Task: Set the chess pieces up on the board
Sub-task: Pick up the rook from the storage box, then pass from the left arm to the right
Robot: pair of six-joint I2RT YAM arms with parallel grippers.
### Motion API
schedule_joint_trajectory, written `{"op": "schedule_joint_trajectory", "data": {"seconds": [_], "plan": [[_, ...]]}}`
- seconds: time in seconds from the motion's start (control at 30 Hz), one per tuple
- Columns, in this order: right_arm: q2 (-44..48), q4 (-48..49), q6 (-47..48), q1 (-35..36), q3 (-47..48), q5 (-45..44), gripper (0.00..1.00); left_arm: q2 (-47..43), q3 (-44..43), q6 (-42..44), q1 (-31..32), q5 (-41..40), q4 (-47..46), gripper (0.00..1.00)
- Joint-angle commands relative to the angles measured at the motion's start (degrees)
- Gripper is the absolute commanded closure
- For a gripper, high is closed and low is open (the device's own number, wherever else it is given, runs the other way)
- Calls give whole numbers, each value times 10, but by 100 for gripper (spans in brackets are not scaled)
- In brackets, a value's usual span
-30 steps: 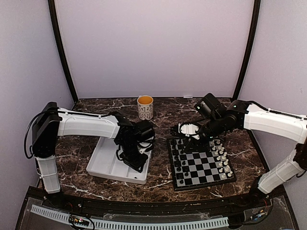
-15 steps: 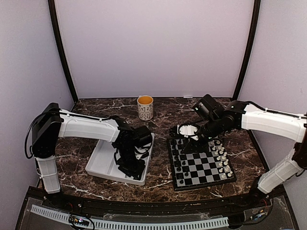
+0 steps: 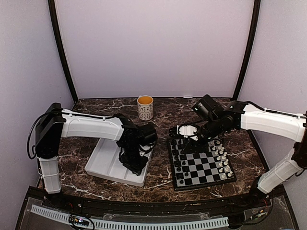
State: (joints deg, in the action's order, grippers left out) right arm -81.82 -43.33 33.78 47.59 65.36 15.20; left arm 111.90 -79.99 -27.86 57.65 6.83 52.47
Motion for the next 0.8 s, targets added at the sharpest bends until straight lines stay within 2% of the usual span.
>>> {"op": "schedule_joint_trajectory", "data": {"seconds": [0.0,0.5,0.77], "plan": [[-8,9,-3,-4,15,3,69,-9,-43,16,-13,-71,12,81],[-12,14,-12,-4,13,15,69,-43,-29,37,-34,-72,-11,82],[-21,9,-16,-4,28,24,69,-75,33,21,-52,-4,-88,78]]}}
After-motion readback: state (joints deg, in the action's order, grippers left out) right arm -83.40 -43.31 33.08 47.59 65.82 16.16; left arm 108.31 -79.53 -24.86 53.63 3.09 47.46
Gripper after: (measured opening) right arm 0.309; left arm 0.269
